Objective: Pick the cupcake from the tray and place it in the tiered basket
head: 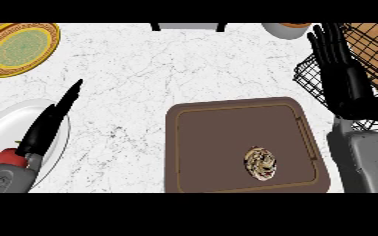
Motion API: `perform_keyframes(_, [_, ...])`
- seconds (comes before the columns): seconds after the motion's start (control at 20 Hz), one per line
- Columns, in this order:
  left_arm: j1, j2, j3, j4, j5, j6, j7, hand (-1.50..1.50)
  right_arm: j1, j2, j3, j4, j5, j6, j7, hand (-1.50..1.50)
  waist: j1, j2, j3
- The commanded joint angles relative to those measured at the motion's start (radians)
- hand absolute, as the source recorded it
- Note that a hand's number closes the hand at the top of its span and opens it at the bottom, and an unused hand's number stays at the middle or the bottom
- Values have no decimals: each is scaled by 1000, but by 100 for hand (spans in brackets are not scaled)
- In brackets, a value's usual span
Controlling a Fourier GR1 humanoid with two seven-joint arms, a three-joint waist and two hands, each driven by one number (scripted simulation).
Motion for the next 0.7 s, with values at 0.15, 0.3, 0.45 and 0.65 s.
perform_keyframes(0.15, [11, -28, 98, -21, 14, 106, -42, 0, 209, 146, -71, -140, 57, -330, 121, 150, -38, -11, 27])
perform_keyframes(0.3, [26, -32, 106, 3, 31, 107, -20, 0, 130, 190, -280, -236, 8, -498, -62, 150, -174, -100, 45])
perform_keyframes(0.45, [31, -42, 153, -19, 46, 154, -41, 0, 496, 220, -261, -5, 176, -662, 195, -150, -123, 0, 21])
perform_keyframes(0.65, [47, -58, 144, -42, 39, 160, -58, 0, 686, 267, -163, -193, 251, -826, 217, -150, -76, -7, 22])
